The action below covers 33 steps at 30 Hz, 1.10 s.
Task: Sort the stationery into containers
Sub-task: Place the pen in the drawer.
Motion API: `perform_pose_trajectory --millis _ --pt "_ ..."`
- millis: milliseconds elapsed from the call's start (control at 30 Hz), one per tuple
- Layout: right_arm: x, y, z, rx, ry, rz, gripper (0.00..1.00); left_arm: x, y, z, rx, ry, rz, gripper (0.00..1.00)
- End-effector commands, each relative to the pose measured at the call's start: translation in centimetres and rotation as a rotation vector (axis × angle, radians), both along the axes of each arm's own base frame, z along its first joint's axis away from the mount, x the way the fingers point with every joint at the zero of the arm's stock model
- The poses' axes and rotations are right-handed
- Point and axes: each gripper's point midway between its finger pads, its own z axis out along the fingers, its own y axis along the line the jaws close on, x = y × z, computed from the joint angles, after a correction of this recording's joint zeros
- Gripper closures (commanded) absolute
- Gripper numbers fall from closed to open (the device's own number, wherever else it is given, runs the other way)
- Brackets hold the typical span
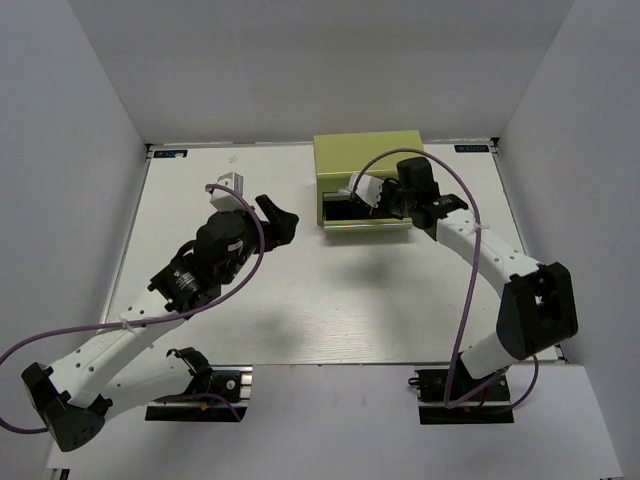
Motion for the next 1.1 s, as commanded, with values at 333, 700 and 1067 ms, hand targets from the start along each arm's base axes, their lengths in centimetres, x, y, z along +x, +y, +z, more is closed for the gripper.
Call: perform_pose_trajectory --millis 333,700,1067 --pt "4.4 0.7 -2.4 -0.126 0.082 0.160 1.00 -0.9 0.4 -0.8 -0.074 0.018 0.008 0.17" --pt "4.2 0.4 -1.2 -0.023 -0.002 0.170 1.00 -0.6 -0.1 -1.5 -0.062 0.035 0.000 0.17" --pt "4.0 -0.9 -4.4 -0.068 0.086 0.142 1.00 -0.2 -0.6 -1.8 -0.048 0.041 -0.011 0.17"
